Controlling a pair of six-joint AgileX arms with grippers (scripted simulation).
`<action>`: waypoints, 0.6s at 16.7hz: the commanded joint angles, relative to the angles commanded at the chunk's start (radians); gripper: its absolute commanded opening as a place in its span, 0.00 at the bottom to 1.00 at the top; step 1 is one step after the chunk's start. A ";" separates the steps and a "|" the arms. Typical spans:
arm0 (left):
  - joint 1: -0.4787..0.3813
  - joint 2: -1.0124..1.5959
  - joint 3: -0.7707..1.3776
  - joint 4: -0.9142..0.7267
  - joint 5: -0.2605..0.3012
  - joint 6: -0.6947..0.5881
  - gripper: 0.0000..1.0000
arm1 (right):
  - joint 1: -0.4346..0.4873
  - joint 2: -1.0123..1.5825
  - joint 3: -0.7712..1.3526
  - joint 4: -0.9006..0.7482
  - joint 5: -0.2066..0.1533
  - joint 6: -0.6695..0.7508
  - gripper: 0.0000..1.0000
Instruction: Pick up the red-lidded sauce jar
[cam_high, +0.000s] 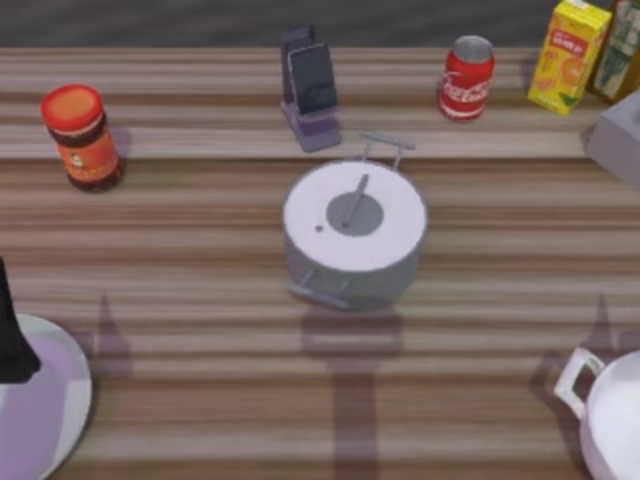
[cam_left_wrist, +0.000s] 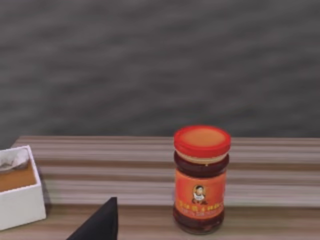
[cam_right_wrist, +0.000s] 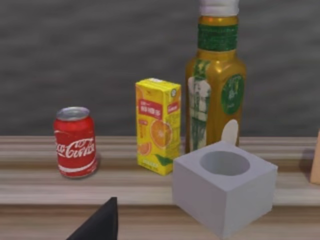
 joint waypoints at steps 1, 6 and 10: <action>0.000 0.000 0.000 0.000 0.000 0.000 1.00 | 0.000 0.000 0.000 0.000 0.000 0.000 1.00; -0.007 0.092 0.063 -0.075 0.006 0.008 1.00 | 0.000 0.000 0.000 0.000 0.000 0.000 1.00; -0.020 0.310 0.264 -0.228 0.016 0.024 1.00 | 0.000 0.000 0.000 0.000 0.000 0.000 1.00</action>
